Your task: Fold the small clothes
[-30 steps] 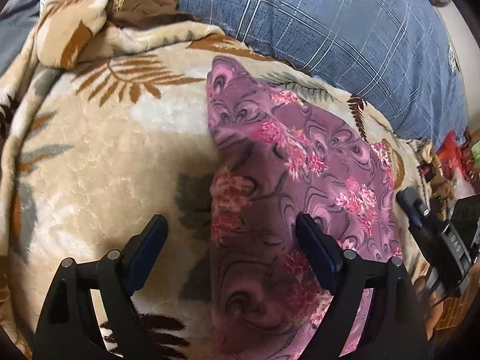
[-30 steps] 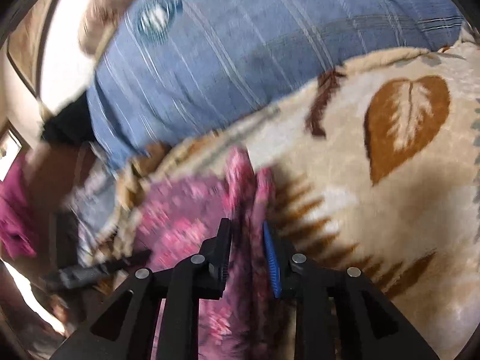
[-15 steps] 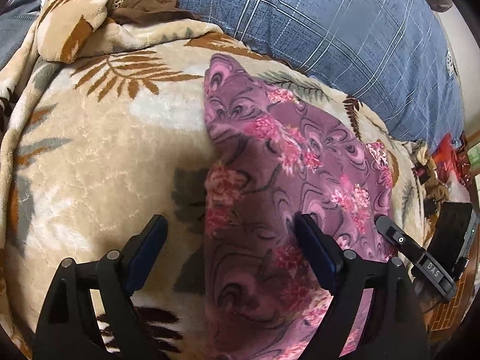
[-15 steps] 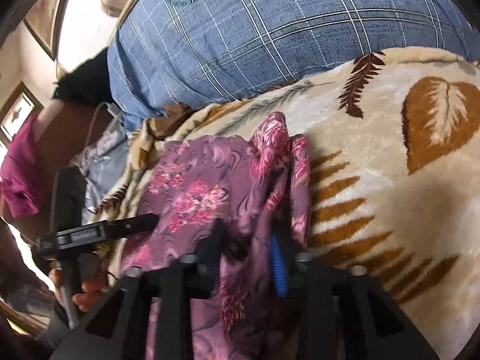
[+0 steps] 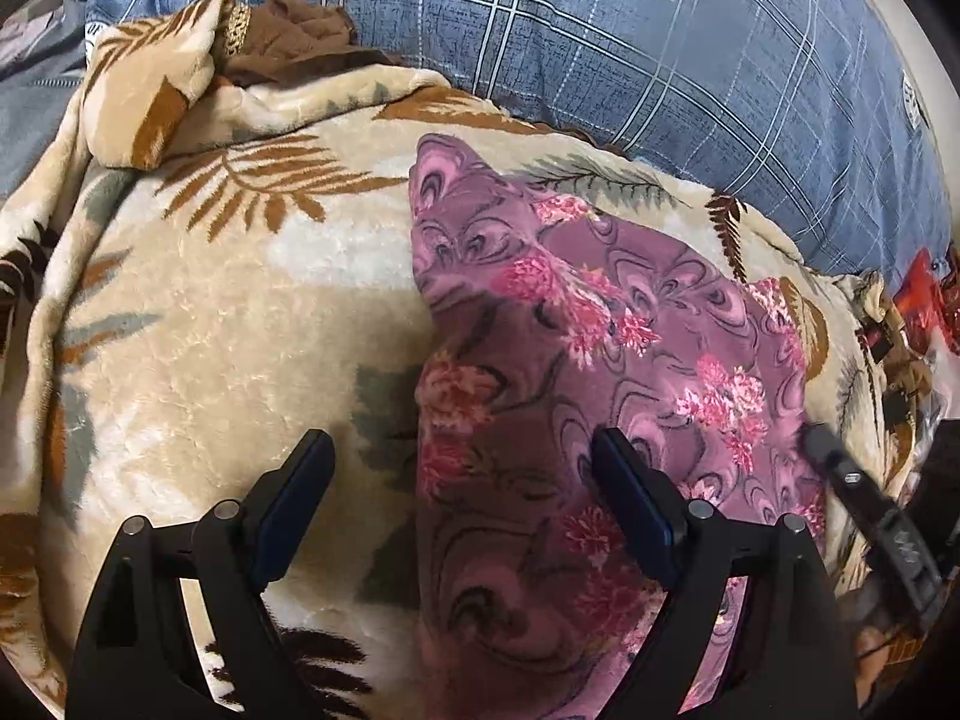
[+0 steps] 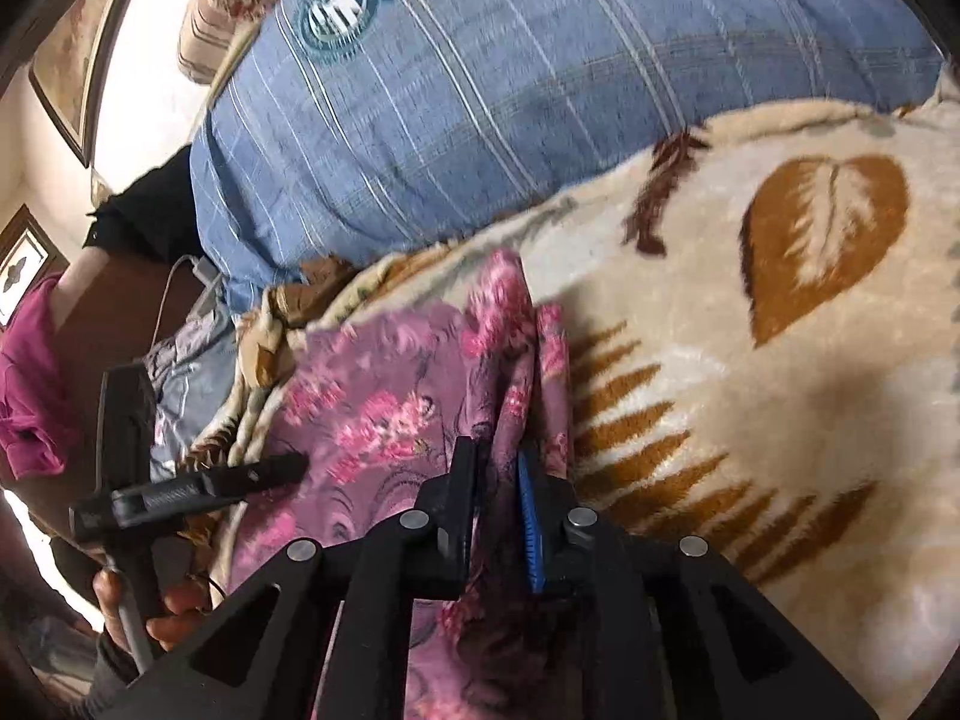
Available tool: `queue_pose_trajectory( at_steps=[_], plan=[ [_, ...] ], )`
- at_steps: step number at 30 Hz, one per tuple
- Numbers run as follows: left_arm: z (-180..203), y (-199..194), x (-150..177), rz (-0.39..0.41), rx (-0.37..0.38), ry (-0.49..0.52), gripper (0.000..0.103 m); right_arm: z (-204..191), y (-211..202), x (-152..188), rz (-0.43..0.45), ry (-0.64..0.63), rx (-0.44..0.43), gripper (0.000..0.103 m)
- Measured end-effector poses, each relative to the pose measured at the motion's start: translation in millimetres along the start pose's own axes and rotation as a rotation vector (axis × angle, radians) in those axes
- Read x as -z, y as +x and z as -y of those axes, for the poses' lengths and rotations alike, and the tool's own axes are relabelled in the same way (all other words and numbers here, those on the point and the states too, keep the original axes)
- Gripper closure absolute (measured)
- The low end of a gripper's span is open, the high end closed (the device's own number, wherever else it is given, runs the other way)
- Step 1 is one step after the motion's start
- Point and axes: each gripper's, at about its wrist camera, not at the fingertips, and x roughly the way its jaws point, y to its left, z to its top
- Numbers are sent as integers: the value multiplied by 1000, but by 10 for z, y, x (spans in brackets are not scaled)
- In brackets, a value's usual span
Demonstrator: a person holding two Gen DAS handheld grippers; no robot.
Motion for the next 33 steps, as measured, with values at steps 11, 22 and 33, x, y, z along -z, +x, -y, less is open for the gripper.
queue_pose_trajectory(
  at_steps=[11, 22, 33],
  plan=[
    [19, -12, 35, 2, -20, 8, 14, 31, 116, 161, -56, -7, 42, 87],
    [24, -56, -96, -1, -12, 0, 14, 204, 403, -243, -97, 210, -127, 67],
    [-120, 168, -285, -55, 1, -51, 14, 187, 373, -262, -65, 117, 20, 91]
  ],
)
